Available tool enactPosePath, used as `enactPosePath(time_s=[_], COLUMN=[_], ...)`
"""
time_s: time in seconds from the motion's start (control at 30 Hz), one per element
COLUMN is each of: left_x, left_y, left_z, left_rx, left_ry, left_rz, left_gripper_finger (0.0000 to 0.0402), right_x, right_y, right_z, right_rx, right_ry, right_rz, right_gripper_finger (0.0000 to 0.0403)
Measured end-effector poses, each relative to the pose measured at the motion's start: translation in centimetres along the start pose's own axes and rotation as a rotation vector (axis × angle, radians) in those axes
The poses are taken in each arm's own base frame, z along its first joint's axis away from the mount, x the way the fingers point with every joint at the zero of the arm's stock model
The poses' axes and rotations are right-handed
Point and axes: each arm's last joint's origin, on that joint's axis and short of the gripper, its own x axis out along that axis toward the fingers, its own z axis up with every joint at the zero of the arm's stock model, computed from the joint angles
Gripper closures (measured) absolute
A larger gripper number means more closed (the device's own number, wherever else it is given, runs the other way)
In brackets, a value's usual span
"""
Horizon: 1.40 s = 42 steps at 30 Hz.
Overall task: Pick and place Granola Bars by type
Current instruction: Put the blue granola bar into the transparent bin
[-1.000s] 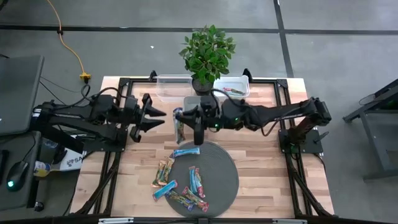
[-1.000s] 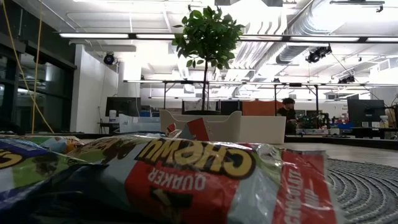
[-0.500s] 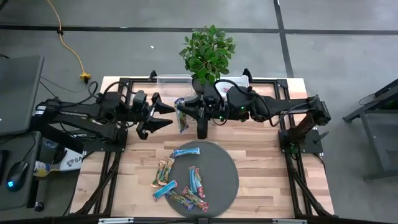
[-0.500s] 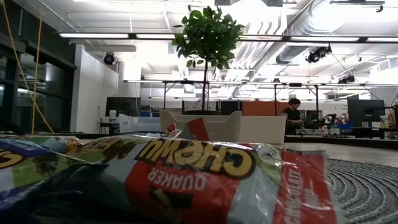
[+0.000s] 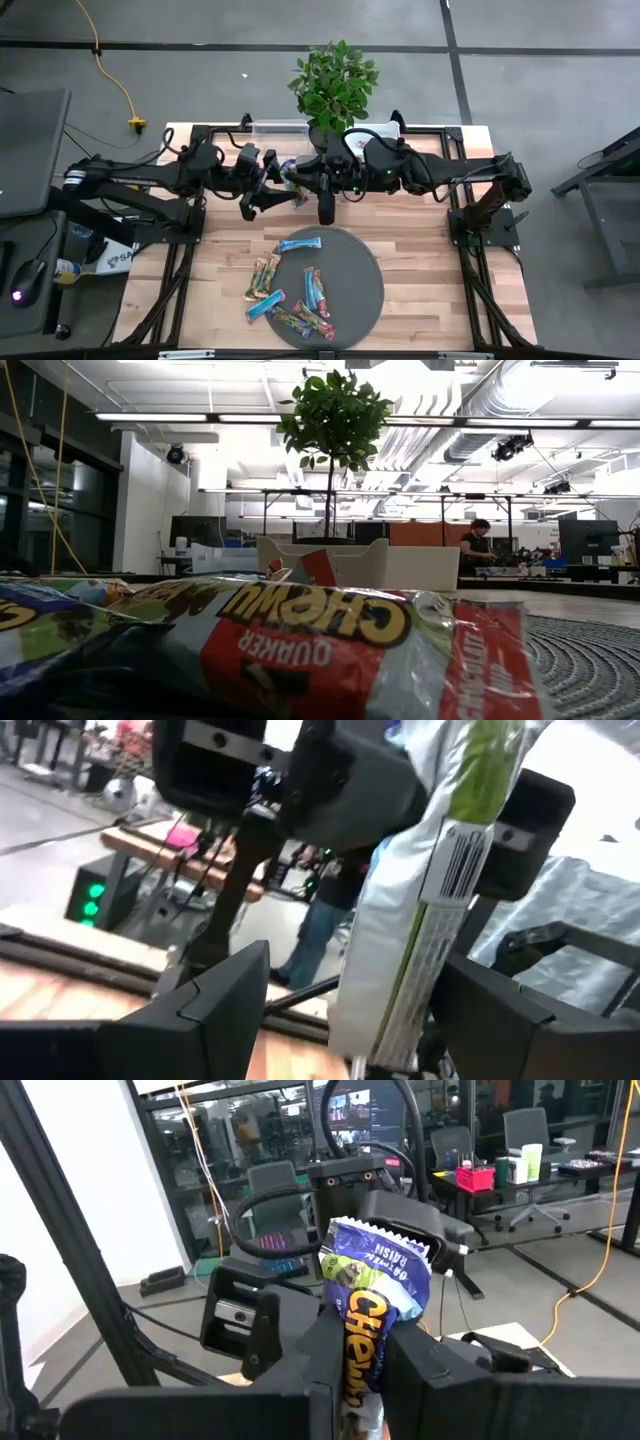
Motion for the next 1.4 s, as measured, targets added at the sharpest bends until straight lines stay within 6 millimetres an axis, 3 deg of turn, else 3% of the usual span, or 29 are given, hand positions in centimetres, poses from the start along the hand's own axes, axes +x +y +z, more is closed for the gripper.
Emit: enactPosePath(time_s=[0.27,1.2,1.4], left_x=[0.28,0.26,0.26], left_y=[-0.19,-0.30,-0.29], left_z=[0.13,0.11,0.12], left_rx=[0.002,-0.002,0.011], left_ry=[-0.016,-0.004,-0.005], left_rz=[-0.067,-0.098,-0.095], left_gripper_finger=[0.0155,0.0337,0.0360], right_x=[0.07,0.10,0.11], right_y=[-0.42,-0.64,-0.64], right_z=[0.04,0.00,-0.01], right_rx=[-0.003,-0.004,-0.004], right_ry=[0.006,0.013,0.013], right_rz=[0.009,0.003,0.003], right_gripper_finger=[0.0374,0.0372,0.0366])
